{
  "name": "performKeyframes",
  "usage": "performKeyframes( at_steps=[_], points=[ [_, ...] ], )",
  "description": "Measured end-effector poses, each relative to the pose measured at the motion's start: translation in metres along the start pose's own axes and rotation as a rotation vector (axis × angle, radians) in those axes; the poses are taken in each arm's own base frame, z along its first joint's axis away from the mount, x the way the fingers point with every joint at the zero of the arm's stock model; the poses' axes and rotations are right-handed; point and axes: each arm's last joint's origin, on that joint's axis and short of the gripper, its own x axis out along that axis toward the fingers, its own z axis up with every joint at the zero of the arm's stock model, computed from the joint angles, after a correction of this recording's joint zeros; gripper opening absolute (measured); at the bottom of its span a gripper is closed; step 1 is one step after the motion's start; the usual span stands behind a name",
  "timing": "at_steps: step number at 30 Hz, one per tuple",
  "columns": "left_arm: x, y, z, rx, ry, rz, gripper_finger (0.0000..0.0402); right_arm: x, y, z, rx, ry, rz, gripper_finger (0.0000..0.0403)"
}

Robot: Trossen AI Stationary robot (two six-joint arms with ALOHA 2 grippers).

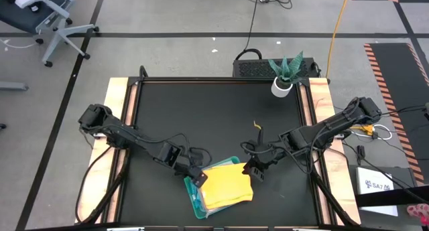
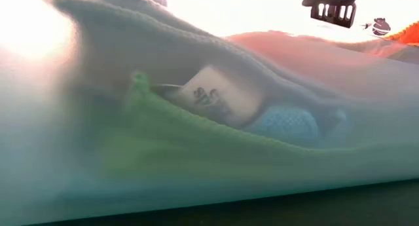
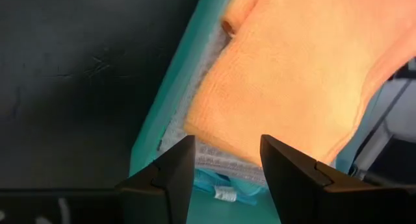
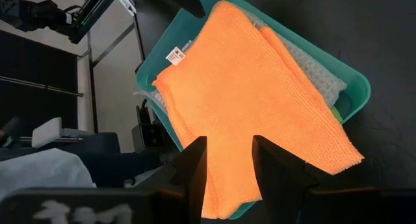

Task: Fold microfiber towels
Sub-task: Put the folded orange microfiber cloth into the green transparent bin

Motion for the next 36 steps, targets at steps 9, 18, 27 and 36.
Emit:
performKeyframes(
  at_steps=[9, 18, 27, 36],
  points=[
    [0.014, 0.002, -0.001, -0.124, 0.0, 0.034, 0.0175, 0.0, 0.0, 0.0, -0.02, 0.003, 0.003, 0.0116],
    [0.024, -0.003, 0.001, -0.112, -0.034, -0.007, 0.0175, 0.0, 0.0, -0.001, -0.029, 0.011, -0.002, 0.0116],
    [0.02, -0.003, 0.001, -0.1, -0.056, -0.004, 0.0174, 0.0, 0.0, -0.001, -0.03, 0.011, -0.002, 0.0116],
    [0.02, -0.002, -0.003, -0.093, -0.063, 0.016, 0.0168, 0.0, 0.0, -0.001, -0.03, 0.011, -0.002, 0.0116]
  ],
)
